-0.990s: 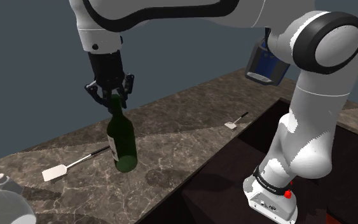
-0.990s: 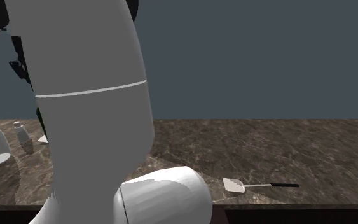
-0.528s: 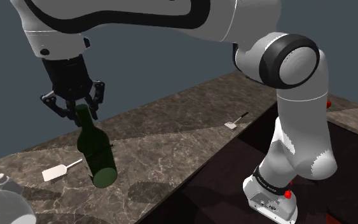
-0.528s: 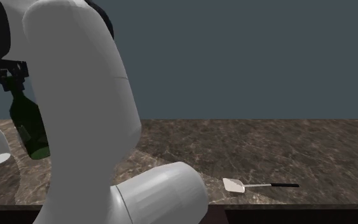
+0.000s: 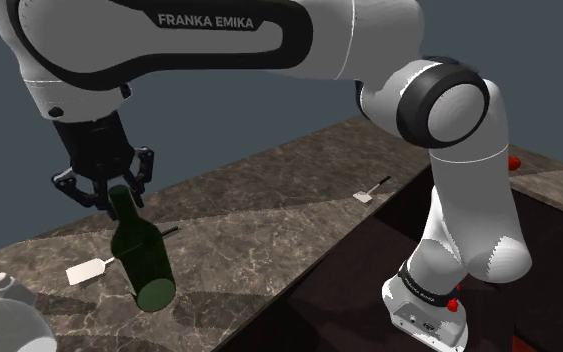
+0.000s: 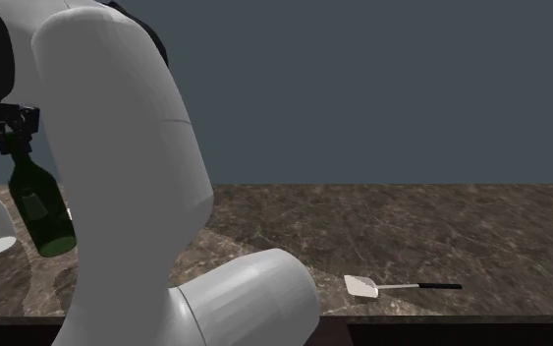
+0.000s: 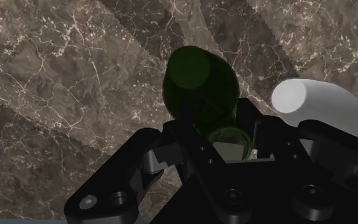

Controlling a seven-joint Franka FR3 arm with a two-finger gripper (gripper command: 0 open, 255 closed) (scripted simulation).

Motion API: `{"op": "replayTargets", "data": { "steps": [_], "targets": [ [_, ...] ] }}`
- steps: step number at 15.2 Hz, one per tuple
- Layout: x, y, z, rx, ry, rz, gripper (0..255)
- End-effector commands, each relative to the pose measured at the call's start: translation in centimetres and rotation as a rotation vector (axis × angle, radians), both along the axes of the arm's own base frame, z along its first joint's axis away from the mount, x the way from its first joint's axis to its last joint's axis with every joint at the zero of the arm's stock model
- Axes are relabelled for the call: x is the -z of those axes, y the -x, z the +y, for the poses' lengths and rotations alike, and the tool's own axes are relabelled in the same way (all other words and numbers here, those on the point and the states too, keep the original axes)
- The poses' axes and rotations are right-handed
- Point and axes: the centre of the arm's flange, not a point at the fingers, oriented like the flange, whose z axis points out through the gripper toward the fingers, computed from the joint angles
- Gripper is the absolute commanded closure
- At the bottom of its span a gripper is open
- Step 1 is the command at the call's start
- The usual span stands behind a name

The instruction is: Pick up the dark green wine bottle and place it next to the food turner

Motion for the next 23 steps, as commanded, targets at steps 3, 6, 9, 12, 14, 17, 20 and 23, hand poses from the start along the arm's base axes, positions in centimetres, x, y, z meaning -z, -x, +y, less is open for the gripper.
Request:
{"op": "replayTargets", "data": {
  "steps": [3,6,9,12,14,17,20,23],
  "targets": [
    [2.0,0.0,0.1,0.0,-0.001,-0.001,255],
    [3.6,0.0,0.1,0.0,-0.001,-0.001,255],
    [4.0,0.0,0.1,0.0,-0.001,-0.001,255],
    [4.0,0.0,0.1,0.0,-0.001,-0.001,255],
    [4.0,0.0,0.1,0.0,-0.001,-0.001,255],
    [4.0,0.0,0.1,0.0,-0.001,-0.001,0],
    [4.0,0.0,0.1,0.0,-0.001,-0.001,0],
    [0.0,-0.5,0.1,0.0,-0.001,-0.001,0]
  ]
}}
